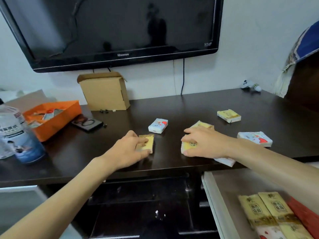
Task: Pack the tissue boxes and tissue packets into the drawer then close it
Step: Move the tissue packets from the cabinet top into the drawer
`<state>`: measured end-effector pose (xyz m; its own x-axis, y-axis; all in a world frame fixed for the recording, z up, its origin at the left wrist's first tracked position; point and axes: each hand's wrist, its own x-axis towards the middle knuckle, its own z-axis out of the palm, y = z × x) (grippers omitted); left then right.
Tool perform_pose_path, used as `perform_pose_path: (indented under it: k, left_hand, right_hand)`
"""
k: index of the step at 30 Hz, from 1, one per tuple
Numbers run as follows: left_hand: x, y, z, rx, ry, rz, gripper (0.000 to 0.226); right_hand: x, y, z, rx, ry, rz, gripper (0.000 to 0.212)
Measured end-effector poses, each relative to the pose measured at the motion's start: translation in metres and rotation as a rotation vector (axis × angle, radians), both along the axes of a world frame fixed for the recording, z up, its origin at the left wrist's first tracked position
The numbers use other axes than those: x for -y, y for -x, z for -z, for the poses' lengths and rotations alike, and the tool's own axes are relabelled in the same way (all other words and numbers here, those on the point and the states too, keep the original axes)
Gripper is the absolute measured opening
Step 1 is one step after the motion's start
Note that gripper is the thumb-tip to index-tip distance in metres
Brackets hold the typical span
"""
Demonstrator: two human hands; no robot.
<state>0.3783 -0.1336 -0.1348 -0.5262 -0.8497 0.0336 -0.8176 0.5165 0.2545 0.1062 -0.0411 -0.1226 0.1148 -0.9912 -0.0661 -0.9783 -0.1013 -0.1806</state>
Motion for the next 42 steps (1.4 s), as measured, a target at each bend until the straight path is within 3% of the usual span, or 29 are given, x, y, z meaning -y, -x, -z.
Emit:
perform_pose_path:
  k: [3, 6, 8, 16, 20, 22, 25, 29, 32, 36, 42]
  left_hand:
    - [-0.004, 0.002, 0.003, -0.007, 0.012, 0.011, 0.072]
    - [-0.004, 0.001, -0.001, 0.006, 0.108, 0.043, 0.066]
    - [-0.001, -0.001, -0.003, 0.018, 0.137, 0.065, 0.063]
    - [0.006, 0.009, -0.002, -0.079, -0.038, 0.042, 0.042]
    - [0.003, 0.009, -0.002, -0.073, -0.023, 0.052, 0.051]
    - [-0.002, 0.010, -0.003, -0.043, 0.032, 0.036, 0.065]
    - [-0.012, 0.015, -0.003, 0.076, 0.131, 0.022, 0.082]
    - [-0.018, 0.021, -0.001, 0.102, 0.166, -0.004, 0.048]
    - [-0.020, 0.022, 0.000, 0.098, 0.167, 0.009, 0.037]
    - [-0.025, 0.024, -0.005, 0.157, 0.317, 0.048, 0.033]
    - [-0.028, 0.027, 0.001, 0.106, 0.454, 0.121, 0.046]
  right_hand:
    - [0.012, -0.009, -0.009, 0.142, -0.132, 0.007, 0.050]
    - [0.019, -0.011, -0.020, 0.237, -0.196, -0.012, 0.054]
    - [0.020, -0.010, -0.026, 0.247, -0.235, -0.043, 0.056]
    - [0.025, -0.004, -0.037, 0.195, -0.438, -0.114, 0.071]
    - [0.023, -0.006, -0.033, 0.118, -0.297, -0.068, 0.059]
    - [0.022, -0.011, -0.032, -0.050, -0.180, 0.005, 0.055]
    - [0.024, -0.019, -0.024, -0.340, -0.032, 0.095, 0.065]
    - [0.021, -0.027, -0.012, -0.437, 0.046, 0.115, 0.064]
    - [0.017, -0.035, -0.006, -0.494, 0.160, 0.070, 0.061]
    - [0.014, -0.036, -0.006, -0.422, 0.212, 0.040, 0.070]
    - [0.020, -0.029, -0.012, -0.144, 0.284, 0.094, 0.059]
